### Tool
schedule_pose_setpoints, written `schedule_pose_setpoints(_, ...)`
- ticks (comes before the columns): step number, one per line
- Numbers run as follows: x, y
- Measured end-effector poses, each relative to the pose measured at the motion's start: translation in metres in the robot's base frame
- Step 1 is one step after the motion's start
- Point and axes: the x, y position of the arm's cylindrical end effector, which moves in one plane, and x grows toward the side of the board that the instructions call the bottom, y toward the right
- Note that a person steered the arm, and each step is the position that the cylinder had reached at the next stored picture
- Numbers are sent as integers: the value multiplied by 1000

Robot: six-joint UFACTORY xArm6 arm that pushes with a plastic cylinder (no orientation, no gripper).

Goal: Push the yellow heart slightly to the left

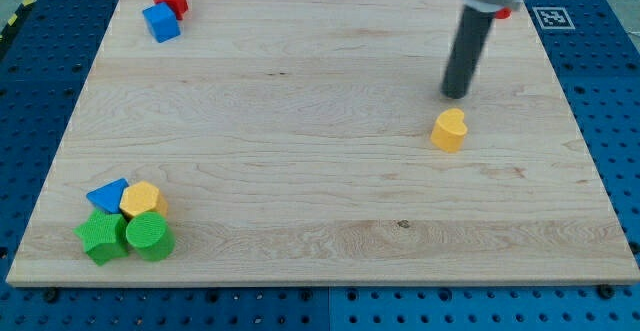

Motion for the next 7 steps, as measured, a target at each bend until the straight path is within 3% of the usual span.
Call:
schedule_pose_setpoints(1,12,42)
schedule_pose_setpoints(2,39,41)
schedule_pose_setpoints(4,44,41)
schedule_pose_setpoints(7,52,-27)
